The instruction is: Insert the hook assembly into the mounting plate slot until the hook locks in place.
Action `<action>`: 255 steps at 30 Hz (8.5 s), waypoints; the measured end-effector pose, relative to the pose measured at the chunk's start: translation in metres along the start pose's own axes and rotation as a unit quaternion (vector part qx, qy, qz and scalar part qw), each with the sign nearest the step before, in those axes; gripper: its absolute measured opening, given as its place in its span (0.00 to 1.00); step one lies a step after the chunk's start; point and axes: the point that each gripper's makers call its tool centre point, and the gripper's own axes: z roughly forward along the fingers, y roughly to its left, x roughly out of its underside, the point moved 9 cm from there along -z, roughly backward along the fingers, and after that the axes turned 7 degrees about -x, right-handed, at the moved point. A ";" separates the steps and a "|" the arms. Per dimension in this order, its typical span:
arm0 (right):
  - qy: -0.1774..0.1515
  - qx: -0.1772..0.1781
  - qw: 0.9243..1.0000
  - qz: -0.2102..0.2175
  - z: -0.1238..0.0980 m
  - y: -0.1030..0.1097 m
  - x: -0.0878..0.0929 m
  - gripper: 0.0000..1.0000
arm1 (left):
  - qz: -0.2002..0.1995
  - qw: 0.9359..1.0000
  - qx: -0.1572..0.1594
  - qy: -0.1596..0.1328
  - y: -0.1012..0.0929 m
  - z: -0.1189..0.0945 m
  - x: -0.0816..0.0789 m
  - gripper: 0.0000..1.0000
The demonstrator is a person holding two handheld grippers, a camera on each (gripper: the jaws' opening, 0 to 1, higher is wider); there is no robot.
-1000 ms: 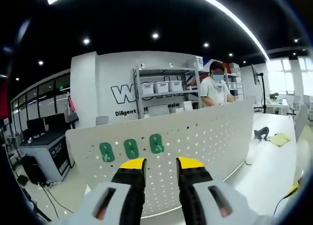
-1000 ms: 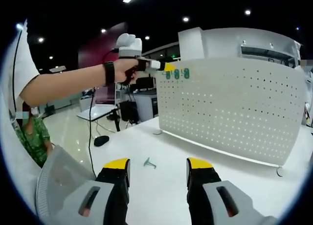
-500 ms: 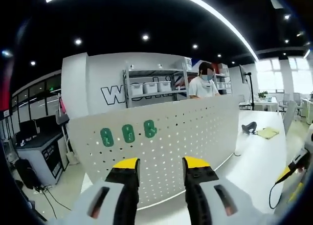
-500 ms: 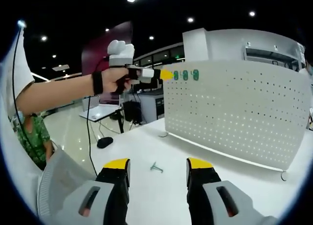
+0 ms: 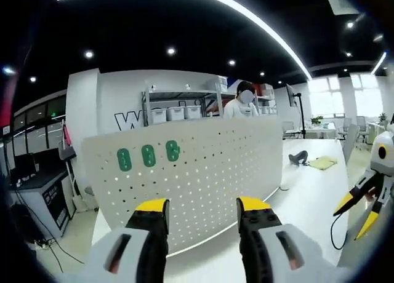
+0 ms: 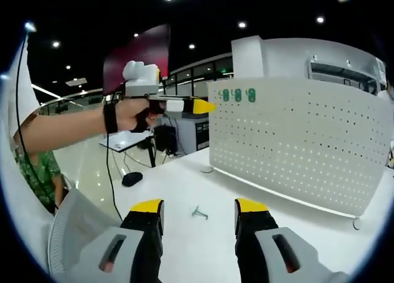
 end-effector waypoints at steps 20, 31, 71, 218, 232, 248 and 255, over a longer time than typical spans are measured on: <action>0.027 0.007 1.000 -0.001 0.008 0.011 0.004 0.47 | -0.009 0.996 0.075 0.042 -0.022 -0.032 0.065 0.55; 0.040 0.016 0.999 0.000 0.009 0.013 0.007 0.47 | -0.023 0.991 0.105 0.075 -0.030 -0.039 0.102 0.60; 0.101 0.049 0.993 0.026 0.021 0.021 0.025 0.47 | 0.009 0.963 0.187 0.195 -0.029 -0.021 0.214 0.51; -0.016 -0.112 0.991 -0.073 0.003 0.011 0.017 0.16 | -0.500 0.789 0.299 0.194 -0.112 -0.086 0.108 0.29; -0.004 -0.152 0.979 -0.132 0.005 0.018 0.012 0.08 | -0.506 0.765 0.335 0.214 -0.118 -0.090 0.108 0.29; 0.017 -0.169 0.958 -0.230 0.003 0.019 0.010 0.03 | -0.514 0.742 0.364 0.229 -0.122 -0.086 0.105 0.29; 0.024 -0.171 0.958 -0.228 0.003 0.021 0.011 0.01 | -0.518 0.739 0.370 0.223 -0.122 -0.085 0.106 0.30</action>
